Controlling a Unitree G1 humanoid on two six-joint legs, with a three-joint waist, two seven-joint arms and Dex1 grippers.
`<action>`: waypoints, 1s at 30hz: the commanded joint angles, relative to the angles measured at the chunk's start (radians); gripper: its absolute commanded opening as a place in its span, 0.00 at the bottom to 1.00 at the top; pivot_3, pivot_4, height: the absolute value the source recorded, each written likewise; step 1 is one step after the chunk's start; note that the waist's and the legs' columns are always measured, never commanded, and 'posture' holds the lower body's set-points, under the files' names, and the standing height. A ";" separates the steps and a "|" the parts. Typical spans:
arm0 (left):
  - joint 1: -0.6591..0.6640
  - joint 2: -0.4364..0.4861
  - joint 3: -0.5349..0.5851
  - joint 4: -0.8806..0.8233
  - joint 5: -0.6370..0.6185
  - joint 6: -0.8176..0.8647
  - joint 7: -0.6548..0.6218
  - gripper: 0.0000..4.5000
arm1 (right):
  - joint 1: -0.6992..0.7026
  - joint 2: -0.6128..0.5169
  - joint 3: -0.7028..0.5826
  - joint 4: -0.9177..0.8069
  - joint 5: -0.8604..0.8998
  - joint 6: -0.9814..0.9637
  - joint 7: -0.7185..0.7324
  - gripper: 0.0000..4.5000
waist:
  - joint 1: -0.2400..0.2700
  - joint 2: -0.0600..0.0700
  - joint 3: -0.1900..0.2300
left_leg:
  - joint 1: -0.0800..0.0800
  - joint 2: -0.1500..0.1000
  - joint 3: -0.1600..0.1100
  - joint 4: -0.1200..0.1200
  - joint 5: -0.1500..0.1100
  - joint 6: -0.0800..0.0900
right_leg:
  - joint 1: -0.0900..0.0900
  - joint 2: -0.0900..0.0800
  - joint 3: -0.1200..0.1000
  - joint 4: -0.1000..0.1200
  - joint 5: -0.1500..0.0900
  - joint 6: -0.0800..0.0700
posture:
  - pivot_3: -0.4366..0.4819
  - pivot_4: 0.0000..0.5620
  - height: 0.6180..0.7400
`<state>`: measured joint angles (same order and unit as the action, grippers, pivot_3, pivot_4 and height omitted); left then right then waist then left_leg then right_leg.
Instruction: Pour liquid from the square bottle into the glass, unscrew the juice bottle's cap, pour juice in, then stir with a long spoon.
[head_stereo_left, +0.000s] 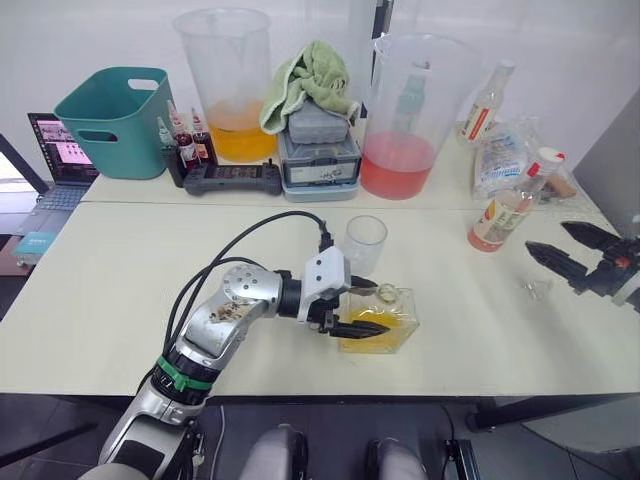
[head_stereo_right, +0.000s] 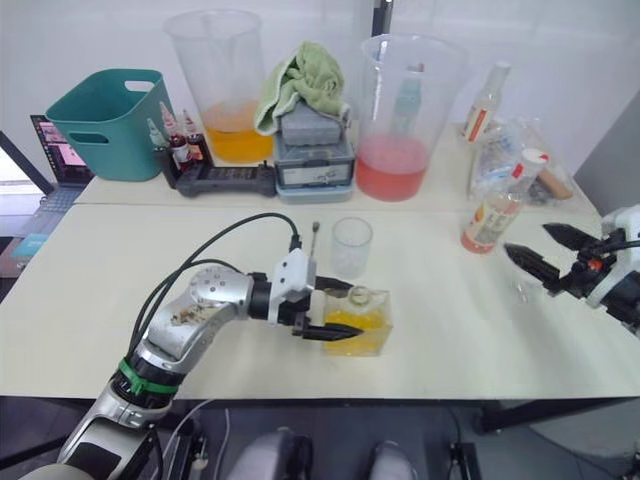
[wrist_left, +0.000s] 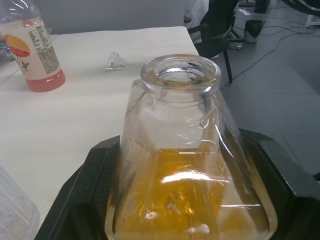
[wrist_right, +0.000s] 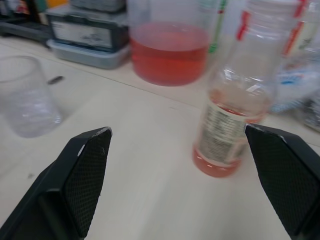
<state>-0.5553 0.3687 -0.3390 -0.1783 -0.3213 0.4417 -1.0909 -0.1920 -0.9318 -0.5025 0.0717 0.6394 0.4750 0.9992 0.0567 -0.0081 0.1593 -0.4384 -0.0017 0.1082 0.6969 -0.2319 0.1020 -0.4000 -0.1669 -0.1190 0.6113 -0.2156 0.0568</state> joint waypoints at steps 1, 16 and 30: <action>0.002 -0.016 0.003 -0.025 -0.038 0.020 0.003 0.62 | 0.030 -0.049 -0.035 -0.149 0.103 0.118 0.050 1.00 | 0.001 0.000 0.000 | 0.000 0.000 0.000 0.000 0.000 0.000 | 0.000 0.000 0.000 0.000 0.000 0.000 | 0.48 0.27 0.99; -0.021 0.061 0.131 -0.167 -0.145 0.155 0.059 0.62 | -0.053 -0.062 0.078 -0.315 0.224 0.247 0.137 1.00 | -0.014 0.000 0.001 | -0.001 0.000 0.000 0.000 0.000 0.000 | -0.004 0.001 0.002 0.001 0.000 0.000 | 0.48 0.27 0.99; -0.016 0.143 0.209 -0.209 -0.190 0.198 0.092 0.62 | -0.086 -0.057 0.126 -0.303 0.217 0.240 0.197 1.00 | -0.014 0.000 0.001 | -0.001 0.000 0.000 0.000 0.000 0.000 | -0.004 0.001 0.002 0.001 0.000 0.000 | 0.48 0.27 0.99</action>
<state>-0.5473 0.5107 -0.1904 -0.3232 -0.4734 0.6576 -1.0042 -0.2655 -0.9807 -0.3632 -0.2241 0.8448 0.7244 1.1872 0.0428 -0.0083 0.1603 -0.4398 -0.0016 0.1085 0.6965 -0.2319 0.1017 -0.4040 -0.1656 -0.1165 0.6124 -0.2156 0.0569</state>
